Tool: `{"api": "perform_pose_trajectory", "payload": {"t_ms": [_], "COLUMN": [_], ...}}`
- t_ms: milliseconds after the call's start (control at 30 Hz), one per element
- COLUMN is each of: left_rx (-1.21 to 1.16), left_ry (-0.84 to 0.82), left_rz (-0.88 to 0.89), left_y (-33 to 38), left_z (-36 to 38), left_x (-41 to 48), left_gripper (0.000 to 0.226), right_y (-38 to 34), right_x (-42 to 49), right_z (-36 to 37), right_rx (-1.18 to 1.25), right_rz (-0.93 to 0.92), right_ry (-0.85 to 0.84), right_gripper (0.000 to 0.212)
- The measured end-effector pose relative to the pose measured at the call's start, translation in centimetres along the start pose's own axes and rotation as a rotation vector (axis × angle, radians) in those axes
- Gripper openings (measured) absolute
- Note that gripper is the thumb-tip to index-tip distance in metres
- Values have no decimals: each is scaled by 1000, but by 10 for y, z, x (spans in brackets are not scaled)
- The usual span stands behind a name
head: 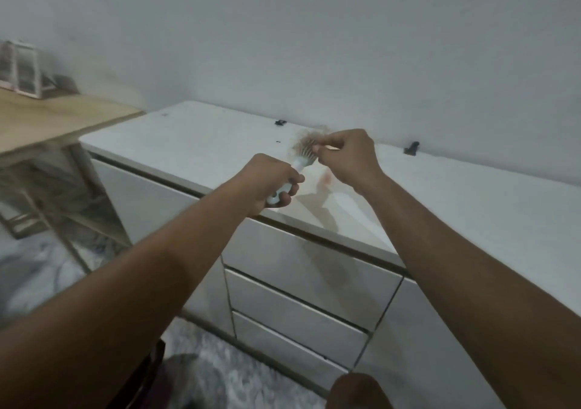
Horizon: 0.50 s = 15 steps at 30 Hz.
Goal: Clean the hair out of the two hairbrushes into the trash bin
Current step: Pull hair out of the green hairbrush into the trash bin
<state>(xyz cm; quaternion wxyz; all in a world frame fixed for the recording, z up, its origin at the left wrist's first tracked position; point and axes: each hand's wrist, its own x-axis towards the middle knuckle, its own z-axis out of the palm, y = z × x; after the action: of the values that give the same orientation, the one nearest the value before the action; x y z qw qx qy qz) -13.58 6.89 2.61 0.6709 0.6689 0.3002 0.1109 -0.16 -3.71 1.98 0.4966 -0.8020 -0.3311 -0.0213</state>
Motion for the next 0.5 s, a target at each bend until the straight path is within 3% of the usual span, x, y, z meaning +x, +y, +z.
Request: {"api": "perform_pose_trajectory", "payload": {"t_ms": [233, 333, 500], "left_rx": [-55, -89, -142], "left_ry": [178, 229, 303], "left_rz": [-14, -54, -115], "left_y": [-40, -62, -108], "left_z": [-114, -164, -244], "left_x": [-41, -59, -88], "left_gripper": [20, 8, 15], "right_y": [-59, -78, -102], "right_x": [-44, -67, -103], "right_z": [118, 169, 243], "right_rx": [-160, -170, -137], "right_rz": [-316, -366, -434], "right_ry": [-120, -166, -243], "right_gripper": [26, 28, 45]}}
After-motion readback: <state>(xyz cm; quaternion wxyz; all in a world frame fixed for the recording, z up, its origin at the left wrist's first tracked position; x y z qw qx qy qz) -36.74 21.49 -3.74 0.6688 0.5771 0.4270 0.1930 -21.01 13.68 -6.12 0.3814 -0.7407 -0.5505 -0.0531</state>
